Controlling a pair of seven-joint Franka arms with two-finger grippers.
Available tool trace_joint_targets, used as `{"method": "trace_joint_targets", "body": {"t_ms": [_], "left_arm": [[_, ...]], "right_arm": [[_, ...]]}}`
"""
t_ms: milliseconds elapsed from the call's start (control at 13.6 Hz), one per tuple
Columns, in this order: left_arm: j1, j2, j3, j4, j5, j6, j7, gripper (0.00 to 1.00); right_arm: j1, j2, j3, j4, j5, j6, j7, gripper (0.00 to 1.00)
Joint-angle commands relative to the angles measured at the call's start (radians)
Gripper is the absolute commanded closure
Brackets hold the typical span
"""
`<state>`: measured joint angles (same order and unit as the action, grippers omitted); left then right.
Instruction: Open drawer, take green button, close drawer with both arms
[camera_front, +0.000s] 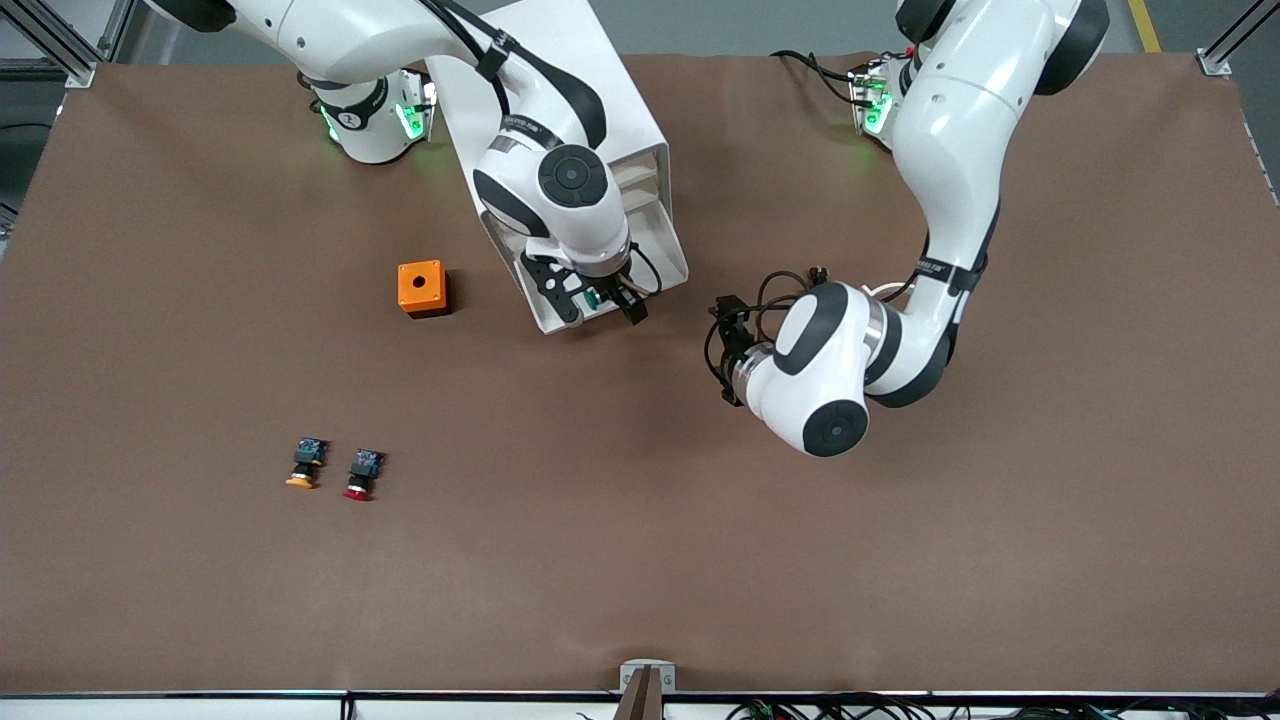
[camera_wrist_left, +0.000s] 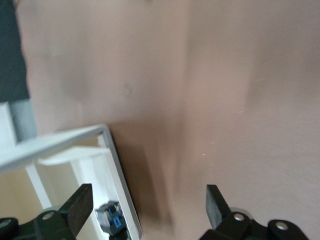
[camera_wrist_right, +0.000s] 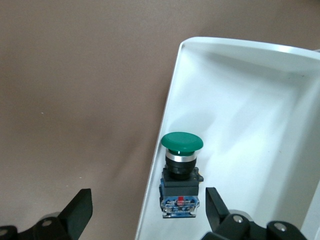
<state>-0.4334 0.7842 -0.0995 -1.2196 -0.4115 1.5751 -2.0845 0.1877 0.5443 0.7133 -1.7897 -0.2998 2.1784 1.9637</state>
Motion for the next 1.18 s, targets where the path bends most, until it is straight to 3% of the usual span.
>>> {"method": "trace_joint_targets", "body": {"t_ms": [0, 442, 664, 1106], "left_arm": [[-0.005, -0.078, 0.009, -0.017, 0.104, -0.009, 0.142, 0.01], [-0.010, -0.189, 0.011, -0.018, 0.301, -0.007, 0.372, 0.01], [-0.001, -0.236, 0.015, -0.020, 0.322, -0.009, 0.457, 0.01], [-0.001, -0.301, 0.012, -0.026, 0.405, -0.010, 0.610, 0.01]], "right_arm": [[-0.010, -0.038, 0.023, -0.077, -0.064, 0.052, 0.069, 0.01], [-0.010, -0.038, 0.028, -0.135, -0.111, 0.109, 0.115, 0.05], [-0.010, -0.038, 0.035, -0.155, -0.123, 0.135, 0.130, 0.11], [-0.014, -0.038, 0.040, -0.163, -0.130, 0.143, 0.132, 0.50]]}}
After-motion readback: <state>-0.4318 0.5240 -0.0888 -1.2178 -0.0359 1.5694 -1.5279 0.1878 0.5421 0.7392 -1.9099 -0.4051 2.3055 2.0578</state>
